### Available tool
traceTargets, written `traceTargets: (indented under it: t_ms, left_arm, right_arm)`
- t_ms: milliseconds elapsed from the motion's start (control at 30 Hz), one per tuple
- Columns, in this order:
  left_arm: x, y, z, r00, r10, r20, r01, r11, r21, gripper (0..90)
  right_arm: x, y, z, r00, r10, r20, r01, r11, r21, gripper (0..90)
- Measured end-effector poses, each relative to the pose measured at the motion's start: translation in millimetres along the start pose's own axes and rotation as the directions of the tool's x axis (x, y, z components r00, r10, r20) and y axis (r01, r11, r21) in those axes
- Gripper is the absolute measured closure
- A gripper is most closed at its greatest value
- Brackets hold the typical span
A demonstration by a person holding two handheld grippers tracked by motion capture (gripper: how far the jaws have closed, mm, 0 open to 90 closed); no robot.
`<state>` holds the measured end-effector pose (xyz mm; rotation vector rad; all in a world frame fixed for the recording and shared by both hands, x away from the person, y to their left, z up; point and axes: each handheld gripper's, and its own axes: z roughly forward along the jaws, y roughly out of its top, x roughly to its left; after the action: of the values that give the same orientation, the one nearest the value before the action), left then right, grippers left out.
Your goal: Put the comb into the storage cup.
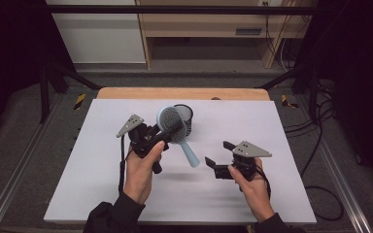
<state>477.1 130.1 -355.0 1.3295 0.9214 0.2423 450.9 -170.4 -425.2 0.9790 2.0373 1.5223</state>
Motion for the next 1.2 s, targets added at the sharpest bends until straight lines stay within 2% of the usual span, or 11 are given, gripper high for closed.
traceTargets:
  t_ms: [133,333,433,500,600,667,800,933,1000,1133,1200]
  left_arm:
    - [0.6,4.0,-4.0,1.0,0.0,0.0,0.0,0.9998,-0.022,51.0]
    - [-1.1,12.1,-3.4,0.9997,0.022,-0.008,-0.022,0.9994,-0.027,50.9]
    - [-1.3,16.1,1.2,0.9996,0.027,-0.007,-0.028,0.9994,-0.021,50.9]
    - [-1.6,20.7,5.6,0.9995,0.03,-0.008,-0.03,0.9994,-0.018,50.9]
    - [-1.7,31.3,12.4,1.0,0.005,0.007,-0.004,0.9994,-0.036,50.9]
    - [-3.1,39.4,17.3,0.9998,0.018,0.005,-0.018,0.9991,-0.037,50.8]
    - [-4.7,52.9,26.1,0.9988,0.049,0.003,-0.049,0.9983,-0.033,50.8]
    - [-5.1,61.9,33.3,0.9969,0.079,-0.002,-0.079,0.9961,-0.039,50.8]
    - [-4.9,66.9,36.9,0.9939,0.108,-0.024,-0.108,0.9934,-0.036,50.8]
    - [-2.5,76.5,42.7,0.9923,0.117,-0.04,-0.119,0.9917,-0.047,50.8]
    - [0.9,81.1,43.6,0.9945,0.094,-0.046,-0.097,0.993,-0.068,50.8]
  right_arm:
    - [-8.5,-6.2,-12.5,0.9991,-0.002,0.041,0.002,1.0,0.007,9.2]
    - [-20.9,-15.4,-33.6,0.9946,-0.023,0.101,0.025,0.999,-0.027,7.0]
    - [-26.9,-17.1,-44.3,0.9886,-0.024,0.149,0.034,0.997,-0.063,6.1]
    - [-29.5,-18.7,-48.9,0.9887,-0.019,0.149,0.029,0.997,-0.066,6.9]
    - [-31.0,-22.9,-52.6,0.9863,-0.031,0.162,0.04,0.998,-0.051,9.9]
    - [-32.0,-24.1,-55.2,0.9822,-0.053,0.18,0.062,0.997,-0.043,9.9]
    - [-34.3,-25.2,-53.7,0.9817,-0.043,0.186,0.051,0.998,-0.04,8.8]
    - [-34.4,-26.9,-51.1,0.984,-0.059,0.168,0.063,0.998,-0.021,9.6]
    - [-34.3,-27.0,-49.6,0.9857,-0.057,0.159,0.061,0.998,-0.02,9.4]
    - [-35.9,-28.5,-50.8,0.9869,-0.06,0.15,0.062,0.998,-0.012,7.0]
    - [-37.4,-29.3,-53.1,0.9841,-0.073,0.162,0.076,0.997,-0.009,6.6]
